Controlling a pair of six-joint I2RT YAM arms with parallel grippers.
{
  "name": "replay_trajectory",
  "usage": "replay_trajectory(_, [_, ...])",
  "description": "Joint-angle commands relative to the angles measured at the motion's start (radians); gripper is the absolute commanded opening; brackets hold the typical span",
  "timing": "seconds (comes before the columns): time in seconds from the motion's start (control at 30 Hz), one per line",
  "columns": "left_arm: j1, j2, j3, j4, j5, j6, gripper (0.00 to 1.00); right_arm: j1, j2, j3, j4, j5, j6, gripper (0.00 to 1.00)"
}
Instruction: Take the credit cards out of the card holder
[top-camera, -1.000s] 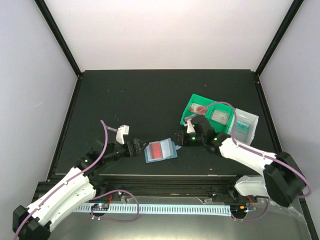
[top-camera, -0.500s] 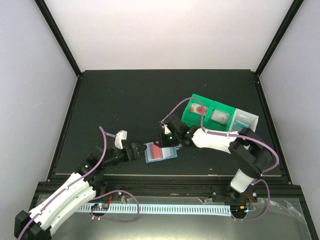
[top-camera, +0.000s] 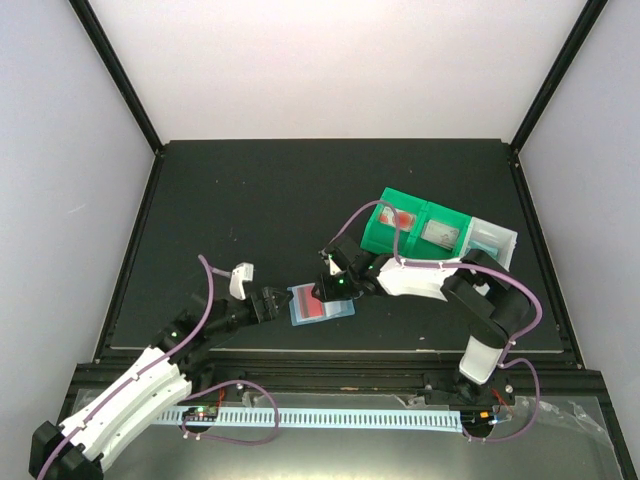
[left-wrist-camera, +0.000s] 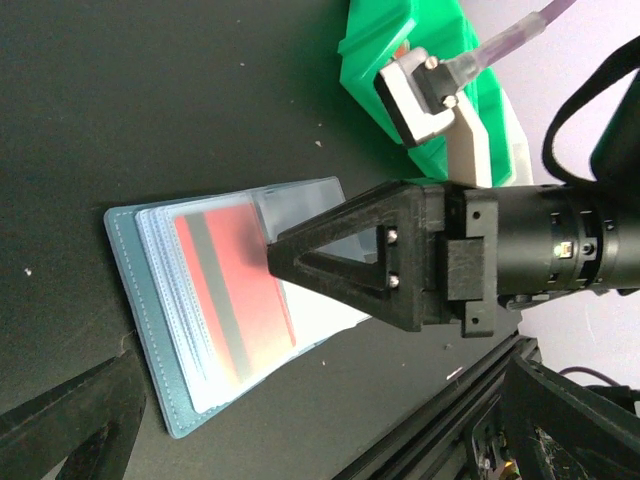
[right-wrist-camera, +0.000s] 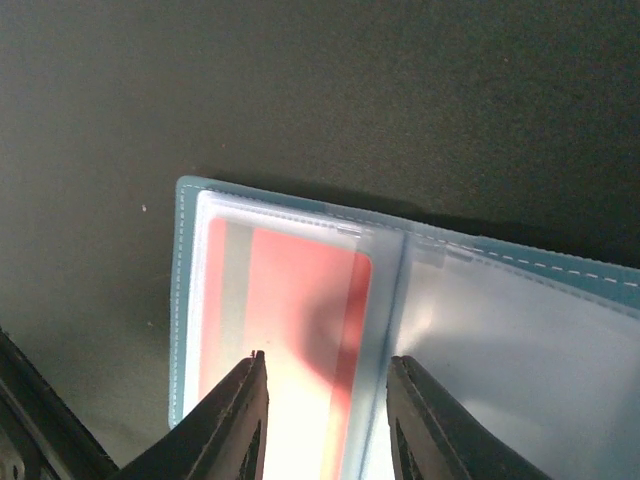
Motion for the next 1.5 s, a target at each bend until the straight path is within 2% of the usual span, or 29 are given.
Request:
replay_trajectory(0.0, [0.006, 0.007, -0.015, 0.056, 0.03, -0.024, 0.99, 0.003, 0.027, -0.011, 0.029, 0.002, -0.017, 0.35])
replay_trajectory(0.17, [0.007, 0.015, -0.033, 0.09, 0.032, -0.049, 0.99, 0.003, 0.029, -0.023, 0.049, 0.025, -0.025, 0.31])
replay_trajectory(0.4, [0.006, 0.049, -0.028, 0.132, 0.036, -0.063, 0.99, 0.003, 0.036, -0.077, 0.143, -0.008, 0.002, 0.14])
replay_trajectory(0.57, [0.008, 0.109, -0.054, 0.266, 0.057, -0.101, 0.99, 0.003, 0.041, -0.119, 0.219, -0.031, 0.049, 0.09])
replay_trajectory(0.8, [0.009, 0.201, -0.061, 0.402, 0.064, -0.11, 0.99, 0.003, 0.042, -0.162, 0.28, -0.044, 0.095, 0.05])
replay_trajectory(1.47, [0.014, 0.392, -0.092, 0.567, 0.065, -0.077, 0.99, 0.002, 0.078, -0.157, 0.319, -0.068, 0.139, 0.05])
